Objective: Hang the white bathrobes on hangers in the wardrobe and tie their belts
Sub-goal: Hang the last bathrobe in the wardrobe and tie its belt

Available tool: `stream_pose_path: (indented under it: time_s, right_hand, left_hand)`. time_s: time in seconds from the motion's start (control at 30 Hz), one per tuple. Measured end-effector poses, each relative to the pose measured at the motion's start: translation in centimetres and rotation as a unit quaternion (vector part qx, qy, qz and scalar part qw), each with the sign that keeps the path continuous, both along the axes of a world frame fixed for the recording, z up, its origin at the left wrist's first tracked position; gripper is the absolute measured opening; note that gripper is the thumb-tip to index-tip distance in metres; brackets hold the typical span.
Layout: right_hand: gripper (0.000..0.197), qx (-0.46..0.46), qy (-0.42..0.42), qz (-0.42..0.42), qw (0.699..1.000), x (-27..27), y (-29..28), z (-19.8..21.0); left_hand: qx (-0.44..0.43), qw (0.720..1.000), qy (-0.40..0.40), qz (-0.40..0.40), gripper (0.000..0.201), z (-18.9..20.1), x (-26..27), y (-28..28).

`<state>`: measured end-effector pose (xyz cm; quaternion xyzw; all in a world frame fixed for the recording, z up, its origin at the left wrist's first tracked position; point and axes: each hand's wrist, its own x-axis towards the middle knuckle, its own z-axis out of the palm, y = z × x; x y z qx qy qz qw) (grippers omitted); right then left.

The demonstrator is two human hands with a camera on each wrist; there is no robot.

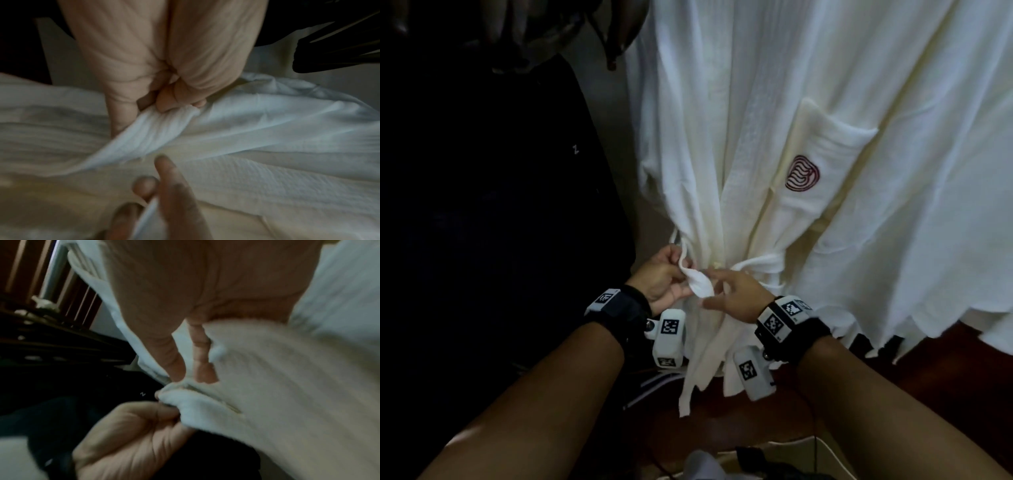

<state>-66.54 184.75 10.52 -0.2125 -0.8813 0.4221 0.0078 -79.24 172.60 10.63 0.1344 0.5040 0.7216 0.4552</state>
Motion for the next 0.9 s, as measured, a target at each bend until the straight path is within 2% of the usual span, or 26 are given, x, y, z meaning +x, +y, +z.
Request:
stream_pose_path:
  time_s: [0.1, 0.13, 0.2, 0.27, 0.3, 0.33, 0.37, 0.43, 0.47, 0.5, 0.57, 0.63, 0.67, 0.7, 0.73, 0.77, 0.8, 0.83, 0.87, 0.9]
  right_hand:
    - [0.013, 0.047, -0.013, 0.033, 0.998, 0.5, -0.1, -0.7]
    - [0.022, 0.050, -0.003, 0.021, 0.999, 0.6, 0.2, -1.0]
    - [0.027, 0.055, 0.032, -0.022, 0.998, 0.9, 0.6, -0.9]
    - [0.031, 0.078, 0.072, -0.041, 0.994, 1.2, 0.9, -0.5]
    - [0.035, 0.101, 0.087, -0.038, 0.990, 1.2, 1.1, -0.4]
    - [0.036, 0.122, 0.094, -0.030, 0.988, 1.2, 1.0, -0.2]
    - [0.034, 0.141, 0.095, -0.018, 0.985, 1.1, 1.0, -0.1]
    - [0.031, 0.162, 0.092, 0.002, 0.982, 1.0, 1.2, -0.1]
    - [0.030, 0.167, 0.093, 0.011, 0.981, 1.0, 1.3, -0.1]
    - [0.027, 0.167, 0.094, 0.015, 0.981, 1.1, 1.5, -0.1]
    - [0.028, 0.163, 0.078, 0.004, 0.983, 1.4, 1.8, 0.0]
    - [0.027, 0.132, 0.035, -0.056, 0.989, 1.7, 2.1, -0.1]
    - [0.026, 0.079, 0.013, -0.097, 0.992, 1.8, 2.2, 0.0]
    - [0.024, -0.013, 0.003, -0.138, 0.990, 1.9, 2.1, 0.2]
    - [0.019, -0.130, 0.014, -0.173, 0.976, 2.0, 1.9, 0.8]
    - [0.019, -0.257, 0.030, -0.189, 0.947, 2.1, 1.5, 1.4]
    - [0.028, -0.368, 0.045, -0.182, 0.911, 2.2, 1.2, 2.2]
    - [0.039, -0.437, 0.050, -0.157, 0.884, 2.3, 1.0, 2.8]
    - [0.045, -0.463, 0.049, -0.126, 0.876, 2.4, 0.8, 3.3]
    - [0.047, -0.455, 0.042, -0.096, 0.885, 2.6, 0.6, 3.8]
  left_hand:
    - [0.039, 0.999, -0.005, -0.022, 0.046, 0.7, 0.1, 0.1]
    - [0.023, 0.999, 0.015, -0.019, 0.046, 0.9, 0.0, 0.0]
    - [-0.054, 0.996, 0.070, 0.013, 0.041, 0.6, -0.1, 0.3]
    - [-0.164, 0.971, 0.164, 0.057, 0.028, 0.0, -0.5, 0.6]
    - [-0.225, 0.936, 0.260, 0.079, 0.025, -0.4, -0.9, 0.8]
    - [-0.266, 0.886, 0.369, 0.089, 0.029, -0.4, -1.0, 1.0]
    - [-0.268, 0.840, 0.466, 0.080, 0.035, -0.3, -1.1, 1.1]
    - [-0.179, 0.767, 0.616, 0.008, 0.046, 0.6, -0.6, 1.2]
    - [-0.149, 0.736, 0.658, -0.047, 0.048, 1.1, -0.3, 1.2]
    - [-0.146, 0.711, 0.681, -0.096, 0.050, 1.5, -0.2, 1.2]
    - [-0.235, 0.663, 0.688, -0.181, 0.052, 2.4, -0.4, 1.0]
    - [-0.337, 0.581, 0.704, -0.230, 0.044, 3.0, -1.0, 0.8]
    - [-0.364, 0.550, 0.712, -0.242, 0.040, 3.2, -1.2, 0.8]
    - [-0.377, 0.532, 0.719, -0.243, 0.034, 3.3, -1.3, 1.0]
    - [-0.379, 0.531, 0.721, -0.234, 0.028, 3.2, -1.5, 1.1]
    - [-0.374, 0.544, 0.719, -0.219, 0.022, 3.0, -1.7, 1.3]
    - [-0.369, 0.557, 0.714, -0.207, 0.020, 2.7, -1.8, 1.5]
    - [-0.365, 0.573, 0.707, -0.196, 0.021, 2.4, -2.0, 1.5]
    - [-0.361, 0.592, 0.696, -0.186, 0.022, 2.1, -2.1, 1.6]
    - [-0.353, 0.624, 0.675, -0.177, 0.023, 1.6, -2.3, 1.7]
